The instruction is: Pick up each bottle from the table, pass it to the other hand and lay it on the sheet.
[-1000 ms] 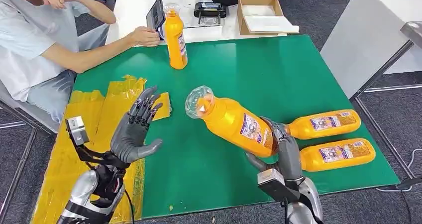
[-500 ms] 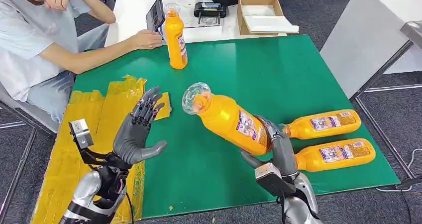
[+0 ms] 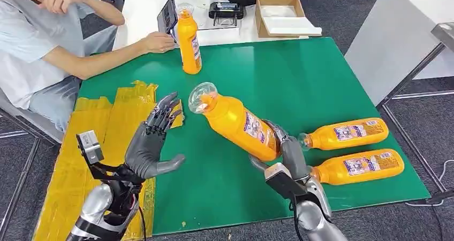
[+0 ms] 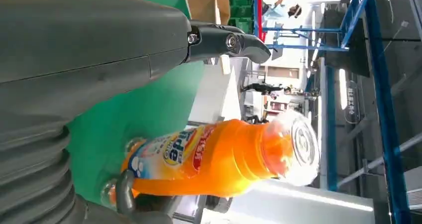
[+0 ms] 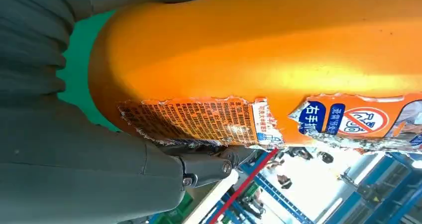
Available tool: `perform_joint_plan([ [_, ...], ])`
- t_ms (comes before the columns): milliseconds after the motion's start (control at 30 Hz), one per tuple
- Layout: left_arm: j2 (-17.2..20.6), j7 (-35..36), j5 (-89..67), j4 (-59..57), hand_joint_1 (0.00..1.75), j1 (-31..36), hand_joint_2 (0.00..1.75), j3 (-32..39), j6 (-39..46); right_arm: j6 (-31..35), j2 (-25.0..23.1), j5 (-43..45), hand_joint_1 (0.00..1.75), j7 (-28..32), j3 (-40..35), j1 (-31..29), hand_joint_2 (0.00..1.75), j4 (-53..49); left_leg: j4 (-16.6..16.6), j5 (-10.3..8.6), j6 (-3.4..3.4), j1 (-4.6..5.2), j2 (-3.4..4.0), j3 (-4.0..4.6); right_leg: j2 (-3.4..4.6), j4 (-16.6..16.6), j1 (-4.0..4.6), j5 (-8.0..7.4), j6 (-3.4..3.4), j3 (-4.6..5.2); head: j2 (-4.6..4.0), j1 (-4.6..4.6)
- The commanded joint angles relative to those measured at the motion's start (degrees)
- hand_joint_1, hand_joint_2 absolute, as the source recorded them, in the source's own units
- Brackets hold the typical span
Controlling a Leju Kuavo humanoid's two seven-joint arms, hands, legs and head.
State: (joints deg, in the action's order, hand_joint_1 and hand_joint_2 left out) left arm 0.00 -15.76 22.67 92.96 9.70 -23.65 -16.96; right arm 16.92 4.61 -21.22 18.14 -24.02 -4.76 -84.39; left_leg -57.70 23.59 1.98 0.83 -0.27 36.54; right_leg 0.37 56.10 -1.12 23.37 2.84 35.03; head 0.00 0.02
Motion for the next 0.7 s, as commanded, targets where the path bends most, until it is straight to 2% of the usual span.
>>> perform_joint_plan([
  [33, 0.59, 0.14, -0.39, -1.49, 0.0, 2.03, 1.75, -1.42, 0.18, -0.18, -0.37, 0.23, 1.75, -0.06, -1.42, -2.61, 1.75, 4.59, -0.07, 0.15, -0.2, -0.12, 0.06, -0.37, -0.01, -0.03, 0.13, 0.08, -0.16, -0.4, 0.0, 0.0],
  [67, 0.59, 0.14, -0.39, -1.49, 0.0, 2.03, 1.75, -1.42, 0.18, -0.18, -0.37, 0.23, 1.75, -0.06, -1.42, -2.61, 1.75, 4.59, -0.01, 0.05, -0.12, -0.07, 0.02, -0.16, -0.02, -0.04, 0.07, 0.01, -0.1, -0.18, 0.0, 0.0],
  [233, 0.59, 0.14, -0.39, -1.49, 0.0, 2.03, 1.75, -1.42, 0.18, -0.18, -0.37, 0.23, 1.75, -0.06, -1.42, -2.61, 1.75, 4.59, -0.06, 0.14, -0.2, -0.12, 0.05, -0.33, -0.01, -0.03, 0.13, 0.08, -0.17, -0.36, 0.0, 0.0],
  [533, 0.58, 0.07, -0.52, -1.51, 0.0, 1.99, 1.75, -1.49, 0.01, -0.37, -0.33, 0.28, 1.75, -0.03, -1.79, -2.71, 1.75, 4.42, 0.01, 0.02, -0.09, -0.03, 0.01, -0.1, -0.02, -0.03, 0.04, 0.0, -0.07, -0.1, 0.0, 0.0],
  [600, 0.48, 0.07, -0.52, -1.54, 0.0, 1.96, 1.75, -1.69, -0.19, -0.54, -0.55, 0.31, 1.75, 0.01, -2.28, -3.11, 1.75, 4.74, -0.06, 0.13, -0.18, -0.12, 0.06, -0.3, 0.0, -0.04, 0.13, 0.06, -0.15, -0.34, 0.0, 0.0],
  [700, 0.41, 0.07, -0.91, -1.84, 0.0, 2.08, 1.75, -2.06, -0.26, -1.02, -0.55, 0.05, 1.75, -0.04, -3.44, -3.64, 1.75, 5.38, 0.01, 0.02, -0.09, -0.03, 0.04, -0.09, 0.01, -0.03, 0.03, -0.01, -0.07, -0.09, 0.0, 0.0],
])
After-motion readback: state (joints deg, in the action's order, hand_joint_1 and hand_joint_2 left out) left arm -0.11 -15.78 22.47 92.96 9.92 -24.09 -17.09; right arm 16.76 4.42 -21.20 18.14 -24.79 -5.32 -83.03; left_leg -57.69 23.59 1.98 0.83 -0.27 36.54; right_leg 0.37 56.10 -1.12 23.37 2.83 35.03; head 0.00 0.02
